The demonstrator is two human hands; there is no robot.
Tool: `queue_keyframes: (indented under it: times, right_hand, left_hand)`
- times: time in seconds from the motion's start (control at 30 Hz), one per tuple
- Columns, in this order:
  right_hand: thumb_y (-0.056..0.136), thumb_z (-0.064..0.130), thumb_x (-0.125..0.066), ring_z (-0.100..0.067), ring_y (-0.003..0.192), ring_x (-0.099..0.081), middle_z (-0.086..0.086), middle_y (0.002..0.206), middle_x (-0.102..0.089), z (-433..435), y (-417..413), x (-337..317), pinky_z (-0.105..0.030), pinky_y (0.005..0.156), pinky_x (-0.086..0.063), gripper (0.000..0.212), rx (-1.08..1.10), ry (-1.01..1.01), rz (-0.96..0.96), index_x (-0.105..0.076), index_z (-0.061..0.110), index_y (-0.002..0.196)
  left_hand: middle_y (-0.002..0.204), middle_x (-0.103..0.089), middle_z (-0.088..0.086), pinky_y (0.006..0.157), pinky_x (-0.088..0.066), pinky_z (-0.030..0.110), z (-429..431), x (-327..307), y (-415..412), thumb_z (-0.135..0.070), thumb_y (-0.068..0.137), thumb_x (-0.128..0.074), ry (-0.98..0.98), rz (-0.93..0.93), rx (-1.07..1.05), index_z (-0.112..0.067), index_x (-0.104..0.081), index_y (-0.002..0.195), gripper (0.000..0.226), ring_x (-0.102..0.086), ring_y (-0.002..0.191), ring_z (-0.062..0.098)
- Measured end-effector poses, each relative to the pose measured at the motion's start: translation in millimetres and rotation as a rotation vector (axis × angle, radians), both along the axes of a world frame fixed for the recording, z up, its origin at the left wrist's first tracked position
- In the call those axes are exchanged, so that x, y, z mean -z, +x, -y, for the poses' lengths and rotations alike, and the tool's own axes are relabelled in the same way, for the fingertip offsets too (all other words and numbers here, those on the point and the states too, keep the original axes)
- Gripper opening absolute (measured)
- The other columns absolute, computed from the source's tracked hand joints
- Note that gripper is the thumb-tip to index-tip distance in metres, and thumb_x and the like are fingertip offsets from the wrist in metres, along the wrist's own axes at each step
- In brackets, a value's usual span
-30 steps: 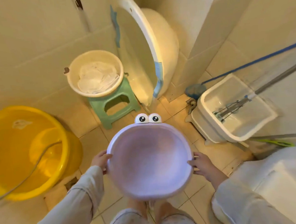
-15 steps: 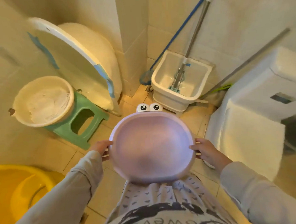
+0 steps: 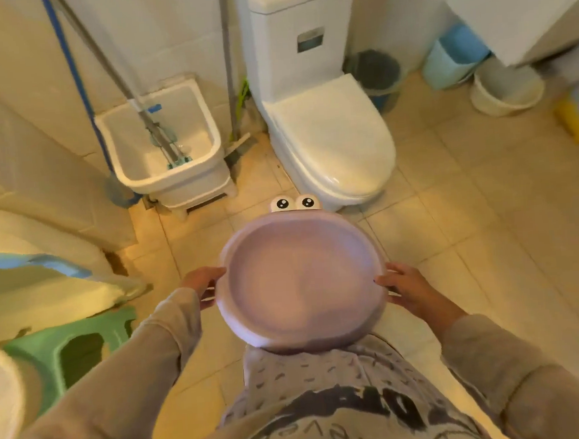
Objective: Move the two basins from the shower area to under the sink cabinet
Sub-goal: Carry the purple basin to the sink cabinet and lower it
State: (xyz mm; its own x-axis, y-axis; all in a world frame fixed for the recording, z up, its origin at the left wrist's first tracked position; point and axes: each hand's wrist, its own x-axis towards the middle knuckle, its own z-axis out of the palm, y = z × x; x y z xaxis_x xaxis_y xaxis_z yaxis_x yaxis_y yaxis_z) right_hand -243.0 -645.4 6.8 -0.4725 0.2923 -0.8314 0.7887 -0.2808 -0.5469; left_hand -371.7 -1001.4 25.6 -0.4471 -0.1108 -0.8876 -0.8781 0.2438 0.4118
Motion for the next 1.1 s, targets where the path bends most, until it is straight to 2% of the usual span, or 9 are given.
queue_keyframes:
  times: [0.13,0.4,0.5,0.6,0.7,0.77,0.83,0.93,1.1]
  right_hand:
    - [0.080,0.000,-0.065,-0.030,0.098,-0.058,-0.011,0.104,-0.064,-40.5,63.5,-4.5,-0.033,0.067,-0.051,0.041,0.220,0.000,-0.024,-0.057,0.011,0.119]
    - [0.080,-0.010,-0.059,-0.024,0.076,-0.058,-0.008,0.088,-0.062,-133.3,152.4,0.7,-0.034,0.070,-0.047,0.044,0.579,-0.010,-0.037,-0.056,0.011,0.118]
    - [0.081,-0.008,-0.058,-0.027,0.081,-0.059,-0.010,0.094,-0.063,-173.0,174.2,4.3,-0.034,0.071,-0.048,0.045,0.607,0.000,-0.030,-0.055,0.009,0.123]
    - [0.082,-0.008,-0.059,-0.028,0.083,-0.058,-0.014,0.097,-0.062,-219.7,191.1,4.8,-0.031,0.068,-0.047,0.047,0.645,0.004,-0.011,-0.054,0.006,0.126]
    - [0.083,-0.006,-0.059,-0.026,0.087,-0.057,-0.013,0.097,-0.061,-267.7,205.8,0.0,-0.033,0.075,-0.046,0.044,0.693,0.036,-0.005,-0.056,0.006,0.125]
    - [0.084,-0.003,-0.059,-0.025,0.092,-0.056,-0.011,0.095,-0.061,-300.3,214.3,-8.6,-0.031,0.072,-0.047,0.039,0.705,0.046,-0.019,-0.058,0.009,0.121]
    - [0.085,-0.005,-0.057,-0.026,0.089,-0.057,-0.012,0.092,-0.061,-329.3,224.7,-14.0,-0.029,0.066,-0.046,0.038,0.714,0.069,-0.035,-0.057,0.004,0.121]
    - [0.085,-0.005,-0.058,-0.028,0.098,-0.054,-0.015,0.106,-0.058,-368.1,237.3,-14.7,-0.033,0.072,-0.046,0.044,0.758,0.079,-0.023,-0.055,0.002,0.128]
    - [0.080,-0.005,-0.062,-0.029,0.099,-0.056,-0.014,0.110,-0.059,-422.9,240.2,-8.6,-0.037,0.080,-0.045,0.052,0.811,0.052,0.023,-0.052,0.006,0.131]
  left_hand:
    - [0.079,-0.056,0.004,0.065,-0.044,0.026,-79.5,-7.4,-15.7,-0.020,0.082,-0.061,0.027,-0.035,0.208,-0.017,-0.059,0.075,0.008,-0.054,0.073,0.021]
    - [0.082,-0.059,0.005,0.068,-0.050,0.029,-242.7,-21.8,-5.7,-0.019,0.082,-0.062,0.095,-0.048,0.505,-0.012,-0.059,0.092,0.012,-0.056,0.079,0.025]
    - [0.076,-0.055,0.004,0.062,-0.048,0.027,-303.5,-14.7,4.7,-0.017,0.083,-0.061,0.071,-0.033,0.557,-0.013,-0.058,0.088,0.006,-0.052,0.067,0.021]
    - [0.077,-0.055,0.004,0.061,-0.046,0.027,-361.4,-5.0,19.3,-0.017,0.085,-0.059,0.041,0.017,0.565,-0.014,-0.058,0.080,0.006,-0.052,0.067,0.020]
    - [0.082,-0.056,0.005,0.074,-0.046,0.034,-414.6,3.4,33.4,-0.019,0.085,-0.060,0.015,0.059,0.596,-0.011,-0.058,0.086,0.008,-0.054,0.079,0.025]
    - [0.085,-0.056,0.006,0.078,-0.044,0.034,-451.6,6.4,38.5,-0.020,0.085,-0.061,0.020,0.065,0.628,-0.011,-0.058,0.085,0.009,-0.054,0.077,0.024]
    - [0.086,-0.056,0.006,0.074,-0.047,0.033,-486.4,7.9,42.5,-0.020,0.084,-0.061,0.022,0.063,0.664,-0.013,-0.058,0.084,0.008,-0.053,0.073,0.021]
    - [0.082,-0.057,0.005,0.066,-0.048,0.030,-542.6,2.2,44.1,-0.018,0.084,-0.060,0.053,0.068,0.713,-0.015,-0.059,0.083,0.003,-0.053,0.071,0.020]
    - [0.075,-0.053,0.002,0.060,-0.045,0.029,-631.2,2.2,34.7,-0.017,0.085,-0.060,0.036,0.065,0.766,-0.016,-0.059,0.076,0.009,-0.050,0.067,0.018]
